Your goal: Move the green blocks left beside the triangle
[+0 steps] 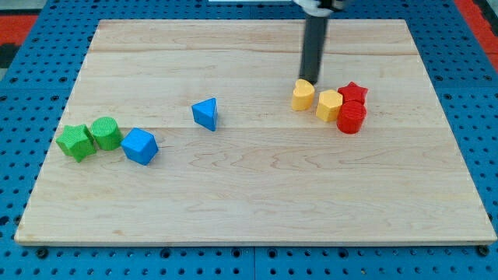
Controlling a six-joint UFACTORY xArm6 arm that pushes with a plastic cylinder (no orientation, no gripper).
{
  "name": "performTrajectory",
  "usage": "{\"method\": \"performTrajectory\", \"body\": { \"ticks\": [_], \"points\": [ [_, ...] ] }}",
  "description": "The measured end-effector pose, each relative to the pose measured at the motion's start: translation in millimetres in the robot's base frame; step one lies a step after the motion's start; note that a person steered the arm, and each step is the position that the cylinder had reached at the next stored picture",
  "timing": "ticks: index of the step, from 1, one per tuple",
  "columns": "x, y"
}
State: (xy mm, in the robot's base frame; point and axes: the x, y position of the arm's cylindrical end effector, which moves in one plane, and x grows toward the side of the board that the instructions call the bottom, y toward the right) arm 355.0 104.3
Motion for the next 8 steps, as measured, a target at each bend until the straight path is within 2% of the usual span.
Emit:
{"method": "performTrajectory", "body": {
  "ticks": [1,2,3,4,5,6,7,8],
  "points": [
    [-22.4,-32.7],
    [-10.9,-90.7],
    [53.4,-81.9],
    [101.1,-149.3],
    [157.0,-166.8],
    [170.7,-270.2],
    [170.7,-346.8],
    [156.3,-369.4]
  ]
}}
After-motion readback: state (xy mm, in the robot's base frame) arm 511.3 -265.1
